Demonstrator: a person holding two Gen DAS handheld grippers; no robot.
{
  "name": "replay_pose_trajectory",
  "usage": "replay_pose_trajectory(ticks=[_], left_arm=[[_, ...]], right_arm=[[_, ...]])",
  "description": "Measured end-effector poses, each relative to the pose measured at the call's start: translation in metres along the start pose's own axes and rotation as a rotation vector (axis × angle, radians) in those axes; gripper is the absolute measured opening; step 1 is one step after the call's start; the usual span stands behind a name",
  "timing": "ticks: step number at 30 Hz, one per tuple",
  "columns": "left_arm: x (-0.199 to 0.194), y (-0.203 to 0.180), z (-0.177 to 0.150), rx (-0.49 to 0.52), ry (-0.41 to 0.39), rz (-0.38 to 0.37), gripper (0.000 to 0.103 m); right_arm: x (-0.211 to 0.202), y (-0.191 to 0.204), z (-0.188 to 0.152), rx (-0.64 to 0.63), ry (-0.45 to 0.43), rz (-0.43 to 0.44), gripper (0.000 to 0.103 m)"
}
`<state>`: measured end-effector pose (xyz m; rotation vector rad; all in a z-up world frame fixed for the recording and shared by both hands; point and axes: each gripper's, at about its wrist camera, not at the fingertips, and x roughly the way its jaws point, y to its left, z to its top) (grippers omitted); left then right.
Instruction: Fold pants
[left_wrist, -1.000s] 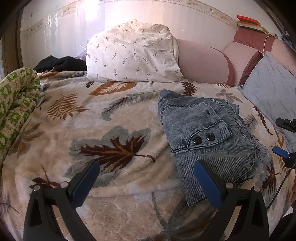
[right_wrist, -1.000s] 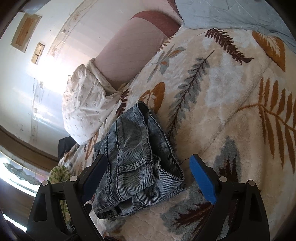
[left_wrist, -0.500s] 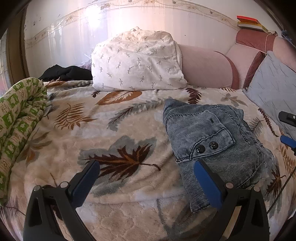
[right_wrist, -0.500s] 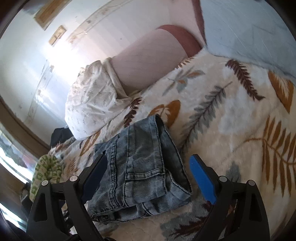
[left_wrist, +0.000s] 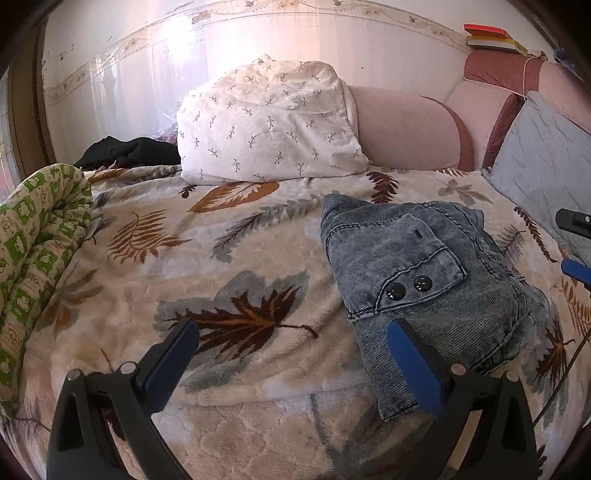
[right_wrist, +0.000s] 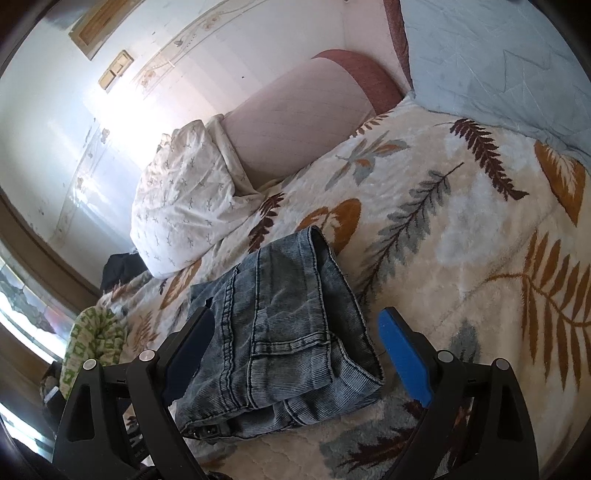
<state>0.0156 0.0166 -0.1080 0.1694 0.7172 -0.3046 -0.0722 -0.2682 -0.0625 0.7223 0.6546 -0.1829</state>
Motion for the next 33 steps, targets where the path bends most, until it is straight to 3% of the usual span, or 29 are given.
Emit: replay_pose_trajectory(ticks=[15, 18, 24, 33], left_arm=[[0.021, -0.006, 0.008, -0.032, 0.061, -0.025, 0.103], [0.028, -0.007, 0.017, -0.055, 0.073, -0.047, 0.103], [0.047, -0.007, 0.03, -0.12, 0.111, -0.088, 0.103], [0.045, -0.011, 0.027, -0.069, 0.101, -0.095, 0.103]], right_arm=[[0.038, 0.012, 0.026, -0.126, 0.012, -0.06, 0.091], [0.051, 0.013, 0.03, -0.159, 0.049, -0.059, 0.091], [0.058, 0.005, 0.036, -0.138, 0.083, -0.044, 0.091], [0.063, -0.009, 0.038, -0.073, 0.106, -0.051, 0.091]])
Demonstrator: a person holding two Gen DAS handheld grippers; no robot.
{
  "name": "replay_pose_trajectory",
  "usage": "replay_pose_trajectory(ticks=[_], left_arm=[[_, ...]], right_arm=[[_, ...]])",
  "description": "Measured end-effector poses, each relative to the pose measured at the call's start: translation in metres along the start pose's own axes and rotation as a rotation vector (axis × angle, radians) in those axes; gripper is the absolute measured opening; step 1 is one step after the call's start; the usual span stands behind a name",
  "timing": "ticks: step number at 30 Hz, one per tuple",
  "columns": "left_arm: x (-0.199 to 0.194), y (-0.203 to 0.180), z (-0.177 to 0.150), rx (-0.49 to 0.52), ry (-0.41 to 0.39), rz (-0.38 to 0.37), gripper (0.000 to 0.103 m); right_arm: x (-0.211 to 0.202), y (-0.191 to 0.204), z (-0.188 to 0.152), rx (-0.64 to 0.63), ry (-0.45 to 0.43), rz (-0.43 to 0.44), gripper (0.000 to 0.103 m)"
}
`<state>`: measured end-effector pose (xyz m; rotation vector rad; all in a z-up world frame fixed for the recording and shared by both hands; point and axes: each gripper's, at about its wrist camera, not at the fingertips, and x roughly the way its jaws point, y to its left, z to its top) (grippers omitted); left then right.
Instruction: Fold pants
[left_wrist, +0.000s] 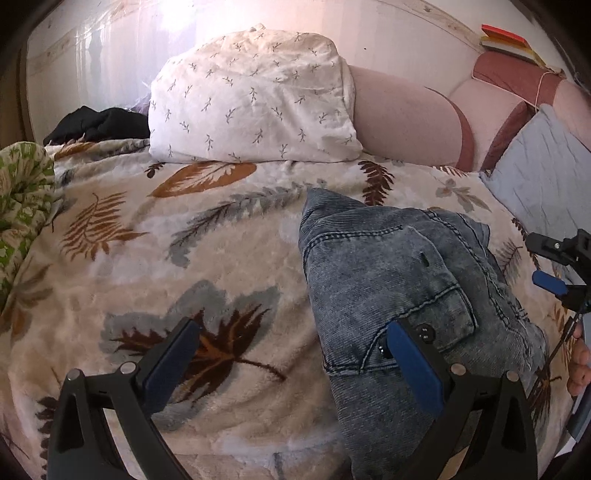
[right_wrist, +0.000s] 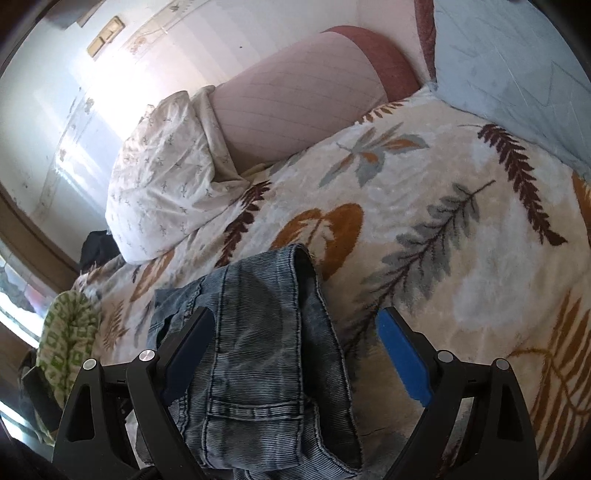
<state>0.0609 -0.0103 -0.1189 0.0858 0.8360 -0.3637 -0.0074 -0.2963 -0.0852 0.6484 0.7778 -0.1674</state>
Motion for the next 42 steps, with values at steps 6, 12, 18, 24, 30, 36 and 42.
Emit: replay_pose_trajectory(ticks=[6, 12, 18, 24, 30, 36, 42], left_arm=[[-0.008, -0.002, -0.001, 0.031, -0.019, 0.013, 0.103], [-0.02, -0.002, -0.001, 0.048, -0.051, 0.02, 0.103], [-0.023, -0.001, 0.0, 0.064, -0.072, 0.04, 0.103], [-0.021, -0.001, 0.0, 0.071, -0.071, 0.048, 0.103], [-0.019, -0.002, -0.002, 0.079, -0.066, 0.053, 0.103], [-0.018, -0.002, -0.003, 0.077, -0.062, 0.054, 0.103], [-0.016, 0.0, -0.003, 0.08, -0.055, 0.055, 0.103]], right_arm=[[0.003, 0.002, -0.007, -0.017, 0.006, -0.013, 0.091], [0.003, -0.005, -0.009, 0.015, -0.005, -0.028, 0.091], [0.003, -0.007, -0.009, 0.023, -0.014, -0.043, 0.091], [0.003, -0.004, -0.01, 0.003, -0.016, -0.043, 0.091], [0.002, -0.002, -0.01, 0.001, -0.017, -0.031, 0.091], [0.003, 0.0, -0.011, -0.01, -0.012, -0.031, 0.091], [0.003, 0.003, -0.012, -0.02, -0.011, -0.029, 0.091]])
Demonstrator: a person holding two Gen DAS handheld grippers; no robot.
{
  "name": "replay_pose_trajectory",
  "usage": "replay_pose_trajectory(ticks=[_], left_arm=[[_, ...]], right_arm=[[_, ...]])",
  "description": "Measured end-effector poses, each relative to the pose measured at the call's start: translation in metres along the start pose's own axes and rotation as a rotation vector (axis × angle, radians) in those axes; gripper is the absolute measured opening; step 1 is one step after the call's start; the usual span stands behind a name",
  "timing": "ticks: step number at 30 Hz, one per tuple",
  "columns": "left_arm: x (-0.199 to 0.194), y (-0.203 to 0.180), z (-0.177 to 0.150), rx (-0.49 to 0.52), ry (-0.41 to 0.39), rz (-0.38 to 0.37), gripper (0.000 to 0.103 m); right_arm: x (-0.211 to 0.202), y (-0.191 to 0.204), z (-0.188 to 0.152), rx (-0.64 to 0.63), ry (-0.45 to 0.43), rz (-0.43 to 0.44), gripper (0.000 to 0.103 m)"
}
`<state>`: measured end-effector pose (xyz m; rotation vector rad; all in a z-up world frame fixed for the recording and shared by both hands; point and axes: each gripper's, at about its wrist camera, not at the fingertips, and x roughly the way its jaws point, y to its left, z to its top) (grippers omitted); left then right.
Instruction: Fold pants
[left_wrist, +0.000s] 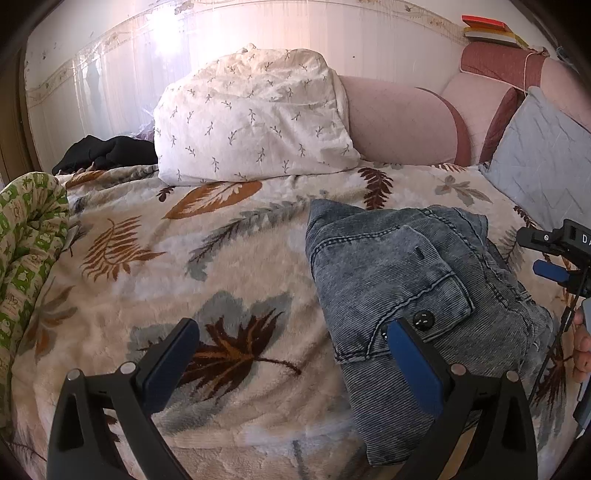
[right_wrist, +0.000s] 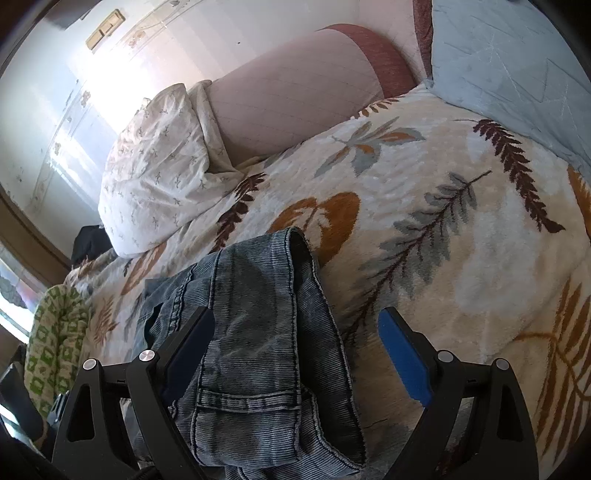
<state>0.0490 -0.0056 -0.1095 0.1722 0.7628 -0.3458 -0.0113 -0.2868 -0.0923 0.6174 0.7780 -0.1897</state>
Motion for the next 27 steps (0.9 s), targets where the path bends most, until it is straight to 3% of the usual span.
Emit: replay_pose_trajectory(ticks=[27], left_arm=[[0.0024, 0.0001, -0.0008, 0.003, 0.007, 0.001, 0.103]], right_arm=[[-0.0007, 0.0049, -0.0028, -0.008, 0.002, 0.005, 0.091]])
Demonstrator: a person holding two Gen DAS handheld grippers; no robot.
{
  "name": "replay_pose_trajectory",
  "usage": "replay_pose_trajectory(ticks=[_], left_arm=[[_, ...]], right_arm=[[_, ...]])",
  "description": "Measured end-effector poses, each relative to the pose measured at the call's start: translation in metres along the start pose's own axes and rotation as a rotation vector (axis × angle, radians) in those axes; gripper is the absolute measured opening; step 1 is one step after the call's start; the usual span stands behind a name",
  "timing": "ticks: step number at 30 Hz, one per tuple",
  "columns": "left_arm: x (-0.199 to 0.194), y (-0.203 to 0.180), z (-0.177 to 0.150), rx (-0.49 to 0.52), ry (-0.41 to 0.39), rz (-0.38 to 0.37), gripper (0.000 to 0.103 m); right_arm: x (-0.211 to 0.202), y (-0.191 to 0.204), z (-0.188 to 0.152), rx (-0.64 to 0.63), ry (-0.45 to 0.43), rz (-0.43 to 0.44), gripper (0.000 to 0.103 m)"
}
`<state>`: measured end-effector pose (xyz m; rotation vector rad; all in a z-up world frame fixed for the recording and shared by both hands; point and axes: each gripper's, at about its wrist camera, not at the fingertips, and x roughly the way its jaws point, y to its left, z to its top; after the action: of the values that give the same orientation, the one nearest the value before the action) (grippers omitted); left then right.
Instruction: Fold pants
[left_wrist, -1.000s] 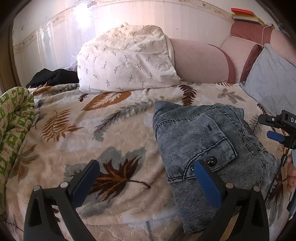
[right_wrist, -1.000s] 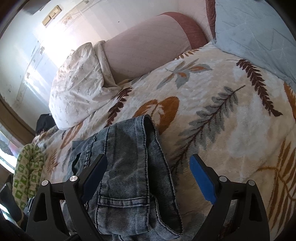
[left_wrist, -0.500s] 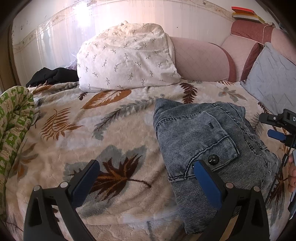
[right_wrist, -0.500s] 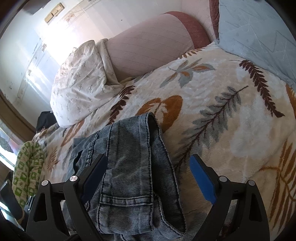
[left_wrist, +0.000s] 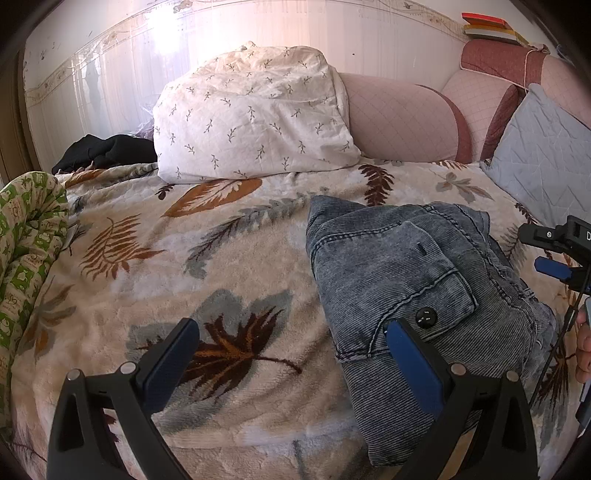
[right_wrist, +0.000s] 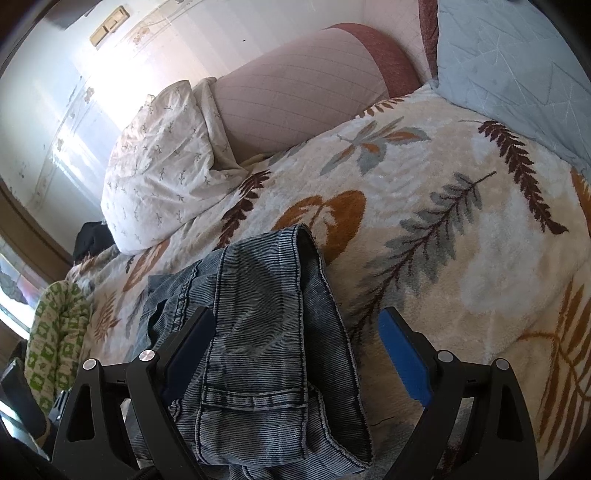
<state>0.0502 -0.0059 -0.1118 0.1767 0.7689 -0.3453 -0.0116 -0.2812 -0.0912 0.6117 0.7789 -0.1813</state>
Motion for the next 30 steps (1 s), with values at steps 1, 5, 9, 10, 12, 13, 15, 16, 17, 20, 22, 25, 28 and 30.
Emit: replay_pose_trajectory(ticks=[1, 5, 9, 10, 12, 13, 15, 16, 17, 20, 22, 25, 28, 30], left_arm=[[0.0001, -0.0002, 0.0, 0.0, 0.0, 0.001, 0.103], [0.0, -0.0003, -0.0001, 0.001, 0.0, 0.001, 0.103], [0.0001, 0.0, 0.0, 0.0, 0.0, 0.001, 0.103], [0.0001, 0.0001, 0.0, 0.001, 0.0, 0.002, 0.103], [0.0007, 0.0005, 0.0001, 0.001, 0.001, 0.0, 0.103], [0.0009, 0.0007, 0.0001, 0.001, 0.002, 0.0, 0.103], [0.0008, 0.0005, -0.0006, 0.003, 0.002, 0.002, 0.103], [0.0011, -0.0001, -0.0013, 0.004, 0.002, 0.003, 0.103], [0.0012, -0.0003, -0.0015, 0.005, 0.003, 0.003, 0.103], [0.0011, -0.0004, -0.002, 0.006, 0.004, 0.004, 0.103], [0.0012, -0.0006, -0.0015, 0.006, 0.005, 0.003, 0.103], [0.0019, -0.0013, -0.0027, 0.009, 0.007, 0.004, 0.103], [0.0028, -0.002, -0.0031, 0.013, 0.008, 0.005, 0.103], [0.0026, -0.0019, -0.0037, 0.013, 0.008, 0.005, 0.103]], right_arm=[[0.0, 0.0, 0.0, 0.0, 0.0, 0.001, 0.091], [-0.0002, 0.0017, 0.0002, -0.005, 0.002, 0.003, 0.091], [-0.0004, 0.0019, -0.0001, -0.004, 0.002, 0.003, 0.091], [-0.0004, 0.002, -0.0002, -0.004, 0.002, 0.002, 0.091], [-0.0003, 0.002, -0.0001, -0.006, 0.002, 0.002, 0.091], [-0.0004, 0.002, -0.0002, -0.005, 0.002, 0.003, 0.091], [-0.0004, 0.0022, -0.0001, -0.006, 0.002, 0.002, 0.091], [-0.0004, 0.0021, -0.0002, -0.006, 0.003, 0.002, 0.091], [-0.0007, 0.0023, -0.0001, -0.006, 0.003, 0.003, 0.091], [-0.0017, 0.0028, -0.0001, -0.009, 0.002, 0.005, 0.091], [-0.0017, 0.0029, 0.0, -0.012, 0.002, 0.006, 0.091], [-0.0016, 0.003, 0.0005, -0.012, 0.003, 0.008, 0.091], [-0.0018, 0.0031, 0.0003, -0.013, 0.001, 0.009, 0.091], [-0.0019, 0.0033, 0.0003, -0.014, 0.001, 0.009, 0.091]])
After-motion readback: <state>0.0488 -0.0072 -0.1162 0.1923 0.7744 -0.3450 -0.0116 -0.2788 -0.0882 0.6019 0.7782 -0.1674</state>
